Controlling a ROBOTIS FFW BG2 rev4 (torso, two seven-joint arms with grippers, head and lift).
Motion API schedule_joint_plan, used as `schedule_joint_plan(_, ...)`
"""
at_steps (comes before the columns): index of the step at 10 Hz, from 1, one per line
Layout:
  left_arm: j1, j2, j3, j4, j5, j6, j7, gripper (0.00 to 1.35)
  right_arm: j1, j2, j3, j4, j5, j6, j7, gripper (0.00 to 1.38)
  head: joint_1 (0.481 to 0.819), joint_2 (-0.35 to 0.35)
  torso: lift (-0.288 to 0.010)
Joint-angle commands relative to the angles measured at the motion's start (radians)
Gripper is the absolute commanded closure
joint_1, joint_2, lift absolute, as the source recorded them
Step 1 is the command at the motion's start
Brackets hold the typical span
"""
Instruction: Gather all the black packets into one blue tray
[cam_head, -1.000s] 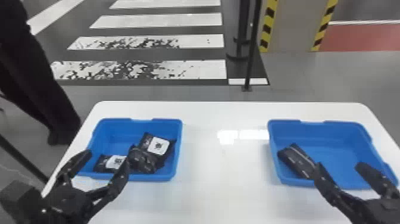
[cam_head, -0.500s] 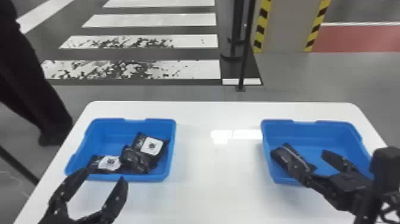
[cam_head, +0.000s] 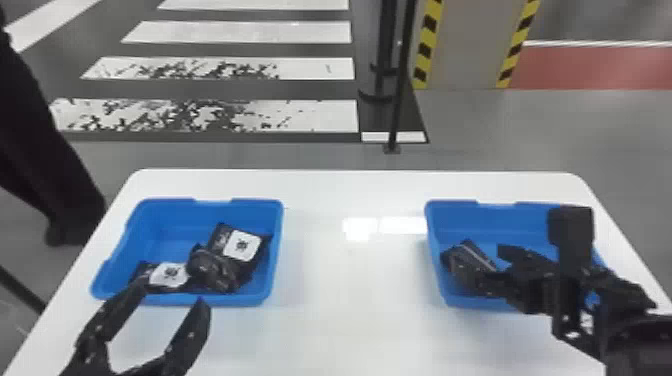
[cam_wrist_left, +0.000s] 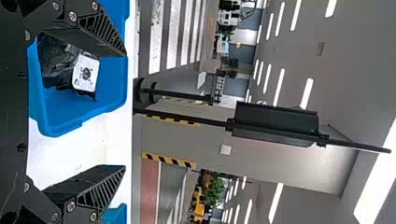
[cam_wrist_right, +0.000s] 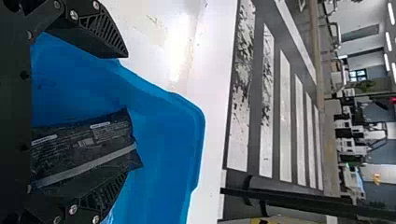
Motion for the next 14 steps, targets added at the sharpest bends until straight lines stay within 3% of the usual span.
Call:
schedule_joint_plan(1,-0.003,0.0,0.001,0.0,0.003,0.005,0.0,0.19,-0.047,-0.012,0.03,0.073,0.006,0.024,0.006,0.17,0.695,0.018,-0.11)
schedule_joint_plan(4,-0.013,0.0,-0.001,0.0,0.005,0.012,0.0,0.19,-0.116,-0.035,0.044,0.184,0.026,0.024,0.009,0.17,0.695,0.02,-0.11)
schedule_joint_plan(9,-0.016,0.0,-0.005,0.002,0.015,0.032,-0.002,0.19,-0.158,-0.092,0.1,0.245,0.068,0.109,0.043,0.21,0.695,-0.018,-0.11)
schedule_joint_plan(10,-0.021,0.0,-0.007,0.007,0.015,0.034,-0.002,0.19,-0.162,-0.095,0.104,0.265,0.06,0.112,0.047,0.34,0.695,-0.015,-0.11)
schedule_joint_plan(12,-0.023,0.002,-0.013,0.007,0.015,0.037,-0.003,0.19,-0.162,-0.093,0.1,0.252,0.058,0.112,0.046,1.02,0.695,-0.013,-0.11)
schedule_joint_plan(13,-0.023,0.002,-0.013,0.01,0.015,0.037,-0.003,0.19,-0.155,-0.092,0.084,0.25,0.058,0.085,0.046,1.22,0.695,-0.015,-0.11)
schedule_joint_plan(14,-0.023,0.002,-0.013,0.01,0.015,0.037,-0.003,0.19,-0.145,-0.085,0.058,0.245,0.06,0.055,0.043,1.27,0.695,-0.017,-0.11)
